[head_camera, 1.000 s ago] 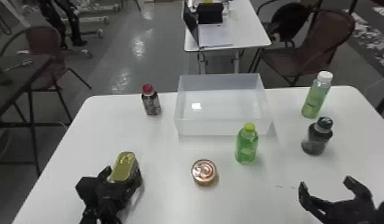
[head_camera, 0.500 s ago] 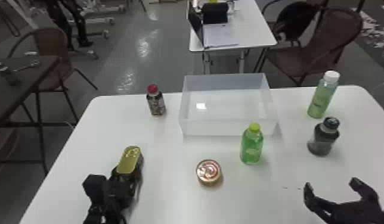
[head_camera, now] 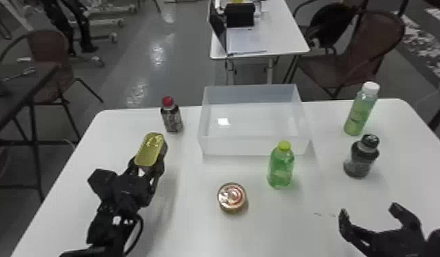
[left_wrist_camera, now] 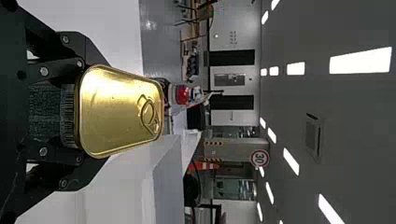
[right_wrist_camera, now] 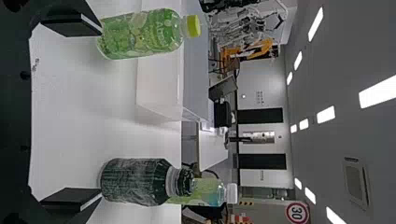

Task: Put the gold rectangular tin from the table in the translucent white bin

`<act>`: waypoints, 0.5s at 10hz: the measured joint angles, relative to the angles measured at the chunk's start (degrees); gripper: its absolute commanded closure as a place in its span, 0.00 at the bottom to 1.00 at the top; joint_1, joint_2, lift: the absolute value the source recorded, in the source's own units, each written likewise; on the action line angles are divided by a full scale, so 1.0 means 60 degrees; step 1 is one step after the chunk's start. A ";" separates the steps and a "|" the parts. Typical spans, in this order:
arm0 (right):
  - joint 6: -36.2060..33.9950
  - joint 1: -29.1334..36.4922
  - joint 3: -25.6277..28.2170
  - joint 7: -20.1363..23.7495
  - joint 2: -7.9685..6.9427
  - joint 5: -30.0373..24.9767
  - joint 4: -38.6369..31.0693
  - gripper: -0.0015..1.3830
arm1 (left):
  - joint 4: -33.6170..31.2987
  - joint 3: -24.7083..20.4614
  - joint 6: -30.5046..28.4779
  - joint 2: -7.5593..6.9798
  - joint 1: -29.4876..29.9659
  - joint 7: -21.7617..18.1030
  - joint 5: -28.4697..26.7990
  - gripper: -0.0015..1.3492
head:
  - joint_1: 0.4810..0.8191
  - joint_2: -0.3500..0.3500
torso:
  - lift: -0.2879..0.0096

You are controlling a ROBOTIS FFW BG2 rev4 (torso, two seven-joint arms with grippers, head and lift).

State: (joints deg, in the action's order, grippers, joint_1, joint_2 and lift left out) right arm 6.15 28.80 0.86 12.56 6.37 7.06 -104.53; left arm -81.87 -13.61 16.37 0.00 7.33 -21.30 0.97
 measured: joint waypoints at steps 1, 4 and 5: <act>0.0000 -0.0022 0.0001 0.0007 0.0014 0.0007 0.0013 0.06 | -0.0106 0.0298 -0.0263 0.0000 -0.0335 -0.0251 0.0104 0.61 | 0.63 0.60 | 0.66; 0.0000 -0.0164 -0.0012 0.0112 0.0023 0.0024 0.0135 0.06 | -0.0005 0.1199 -0.1319 -0.0044 -0.1498 -0.0406 0.0012 0.61 | 0.63 0.50 | 0.66; 0.0000 -0.0190 -0.0012 0.0120 0.0022 0.0025 0.0161 0.06 | 0.0239 0.1483 -0.1762 -0.0111 -0.1981 -0.0559 -0.0018 0.61 | 0.63 0.49 | 0.66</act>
State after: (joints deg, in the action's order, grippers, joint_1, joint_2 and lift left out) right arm 6.15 27.66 0.79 13.28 6.51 7.21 -103.57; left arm -80.44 -4.71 5.80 -0.67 -4.55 -24.65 0.86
